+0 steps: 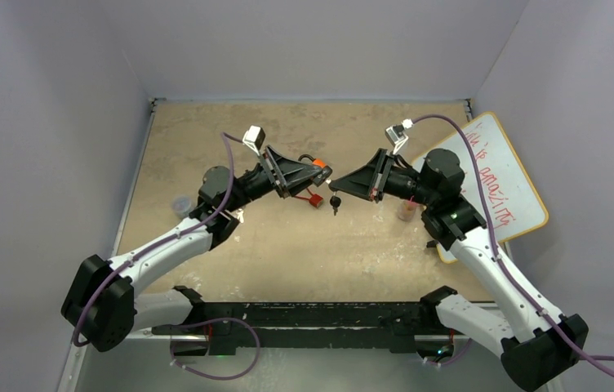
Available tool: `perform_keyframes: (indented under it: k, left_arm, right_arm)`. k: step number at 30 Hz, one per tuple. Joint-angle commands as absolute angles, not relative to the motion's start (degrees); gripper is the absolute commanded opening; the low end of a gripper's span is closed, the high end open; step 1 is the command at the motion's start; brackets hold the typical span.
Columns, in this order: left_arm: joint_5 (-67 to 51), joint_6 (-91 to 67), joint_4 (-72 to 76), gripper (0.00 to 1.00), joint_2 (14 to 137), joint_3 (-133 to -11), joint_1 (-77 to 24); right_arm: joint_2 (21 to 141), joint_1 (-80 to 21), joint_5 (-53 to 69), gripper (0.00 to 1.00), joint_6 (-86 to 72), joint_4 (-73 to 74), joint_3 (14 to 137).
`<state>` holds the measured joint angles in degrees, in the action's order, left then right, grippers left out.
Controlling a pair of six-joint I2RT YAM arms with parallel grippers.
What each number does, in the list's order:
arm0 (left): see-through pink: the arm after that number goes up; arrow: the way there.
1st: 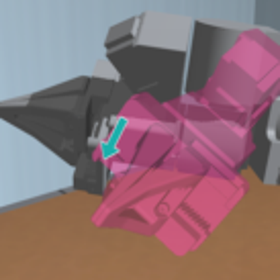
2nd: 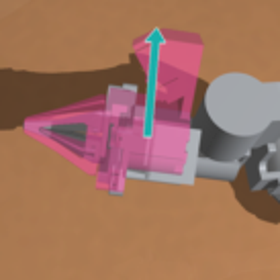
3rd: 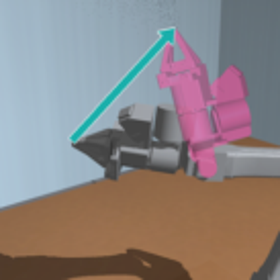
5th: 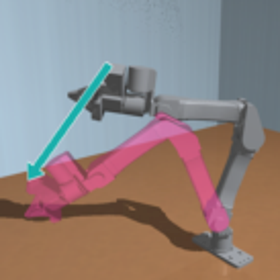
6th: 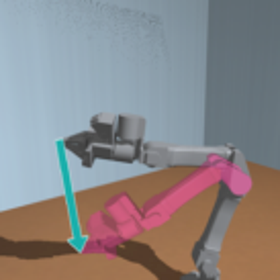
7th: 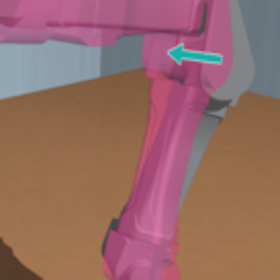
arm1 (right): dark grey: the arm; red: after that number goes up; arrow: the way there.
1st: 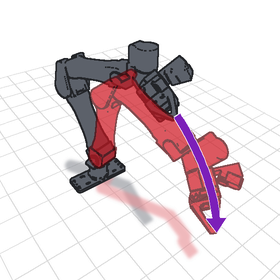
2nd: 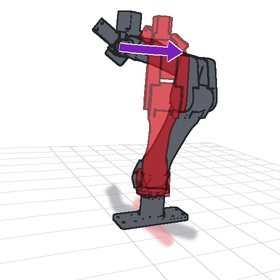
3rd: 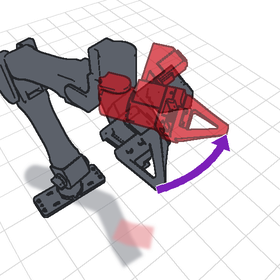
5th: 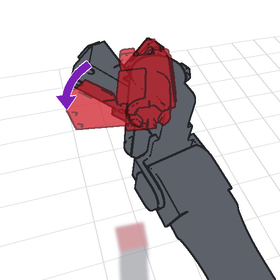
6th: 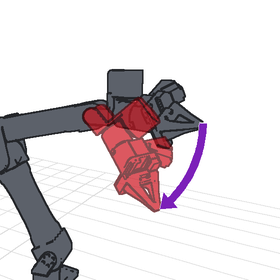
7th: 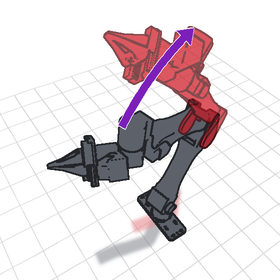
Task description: Unlock with the key
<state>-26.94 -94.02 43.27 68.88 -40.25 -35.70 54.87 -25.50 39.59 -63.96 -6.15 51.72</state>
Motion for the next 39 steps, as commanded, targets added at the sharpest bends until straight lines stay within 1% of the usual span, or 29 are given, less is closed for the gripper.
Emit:
perform_keyframes:
  k: [1, 5, 7, 10, 12, 14, 17, 19, 23, 27, 31, 33, 34, 35, 37, 39]
  left_arm:
    - [-27.25, -95.17, 46.50, 0.00, 68.41, -40.97, -35.75]
    - [-27.33, -93.23, 40.05, 0.00, 67.15, -41.95, -35.65]
    - [-26.70, -92.87, 39.79, 0.00, 66.98, -41.88, -35.60]
    - [-24.19, -92.42, 44.92, 0.00, 66.84, -40.19, -35.58]
    - [-24.71, -90.55, 44.88, 0.00, 67.51, -40.95, -35.71]
    - [-26.73, -88.94, 45.47, 0.00, 68.51, -42.23, -36.00]
    - [-29.98, -86.86, 46.43, 0.00, 69.20, -43.34, -35.97]
    - [-32.08, -84.91, 45.49, 0.00, 69.61, -44.63, -36.38]
    - [-33.55, -82.21, 44.45, 0.00, 70.13, -46.04, -37.86]
    - [-32.10, -76.54, 37.82, 0.00, 69.44, -47.42, -38.62]
    - [-29.12, -73.43, 35.19, 0.00, 68.53, -46.85, -39.33]
    - [-27.39, -73.73, 36.01, 0.00, 68.25, -45.91, -39.97]
    - [-26.57, -75.83, 37.96, 0.00, 68.17, -45.05, -40.27]
    - [-26.56, -78.42, 40.20, 0.00, 68.44, -44.25, -40.44]
    - [-26.85, -83.64, 43.86, 0.00, 69.03, -43.71, -40.85]
    - [-27.24, -87.77, 44.73, 0.00, 69.34, -44.03, -41.19]
  right_arm:
    - [54.78, -25.60, 37.51, 0.00, -58.49, -8.46, 53.29]
    - [54.51, -25.71, 31.23, 0.00, -44.83, -0.70, 56.23]
    - [53.78, -25.69, 30.73, 0.00, -43.25, -0.18, 55.89]
    - [53.89, -25.65, 32.52, 0.00, -49.79, -3.69, 53.75]
    - [55.49, -25.67, 34.78, 0.00, -54.80, -7.77, 53.01]
    - [56.87, -25.70, 36.67, 0.00, -59.95, -11.91, 52.42]
    - [58.88, -25.65, 38.98, 0.00, -67.30, -13.58, 53.15]
    - [60.80, -25.64, 40.27, 0.00, -71.85, -13.40, 54.64]
    - [62.54, -25.65, 41.14, 0.00, -82.62, -19.86, 53.86]
    - [63.94, -25.72, 41.69, 0.00, -92.94, -29.95, 52.49]
    - [63.93, -25.66, 41.46, 0.00, -95.92, -30.34, 52.78]
    - [64.02, -25.66, 40.54, 0.00, -93.58, -30.91, 53.08]
    - [63.76, -25.71, 39.69, 0.00, -88.81, -29.13, 53.87]
    - [63.38, -25.75, 38.32, 0.00, -82.72, -27.02, 54.97]
    - [63.27, -25.75, 36.43, 0.00, -65.03, -18.46, 58.78]
    - [64.25, -25.74, 36.03, 0.00, -52.39, -11.98, 62.19]
